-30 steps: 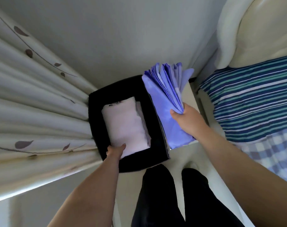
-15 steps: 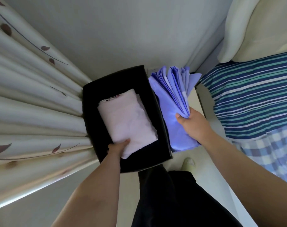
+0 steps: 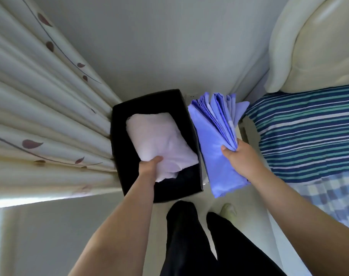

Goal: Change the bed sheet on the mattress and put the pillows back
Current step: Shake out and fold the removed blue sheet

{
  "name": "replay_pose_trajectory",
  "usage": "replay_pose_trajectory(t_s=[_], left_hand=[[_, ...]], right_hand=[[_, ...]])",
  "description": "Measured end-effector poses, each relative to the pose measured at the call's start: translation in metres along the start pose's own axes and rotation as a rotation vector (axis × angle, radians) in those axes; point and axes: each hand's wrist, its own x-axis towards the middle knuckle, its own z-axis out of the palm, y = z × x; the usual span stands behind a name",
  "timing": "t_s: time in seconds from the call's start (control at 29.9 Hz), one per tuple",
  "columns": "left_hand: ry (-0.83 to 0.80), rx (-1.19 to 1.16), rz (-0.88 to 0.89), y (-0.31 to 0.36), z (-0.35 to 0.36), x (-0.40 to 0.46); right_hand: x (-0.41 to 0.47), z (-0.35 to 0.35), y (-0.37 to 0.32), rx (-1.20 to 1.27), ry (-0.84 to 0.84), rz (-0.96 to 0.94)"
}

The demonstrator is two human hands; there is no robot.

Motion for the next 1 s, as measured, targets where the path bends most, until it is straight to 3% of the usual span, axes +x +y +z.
replay_pose_trajectory(t_s=[0.2,0.37,0.64,0.8,0.87,1.0], left_hand=[[0.134,0.381,0.264,0.077,-0.018,-0.077],[0.35,0.659,0.45,0.148,-0.047,-0.156],[0.663,0.719,0.654,0.202,-0.094,-0.246],[0.807,0.751,0.732,0.221,-0.114,-0.265],[0.816,0.736,0.752,0.226,-0.118,-0.266],[0.714,0.712,0.75,0.228,-0.114,-0.255]], right_hand=[[-0.013,-0.044,-0.041,-0.018,-0.026,-0.096],[-0.024,-0.062,-0.087,-0.073,-0.073,-0.219],[-0.035,-0.015,-0.144,0.191,-0.212,-0.276],[-0.027,0.017,-0.128,0.448,-0.367,-0.203],[-0.017,0.026,-0.105,0.343,-0.398,-0.065],[-0.009,0.026,-0.048,-0.149,-0.433,0.224]])
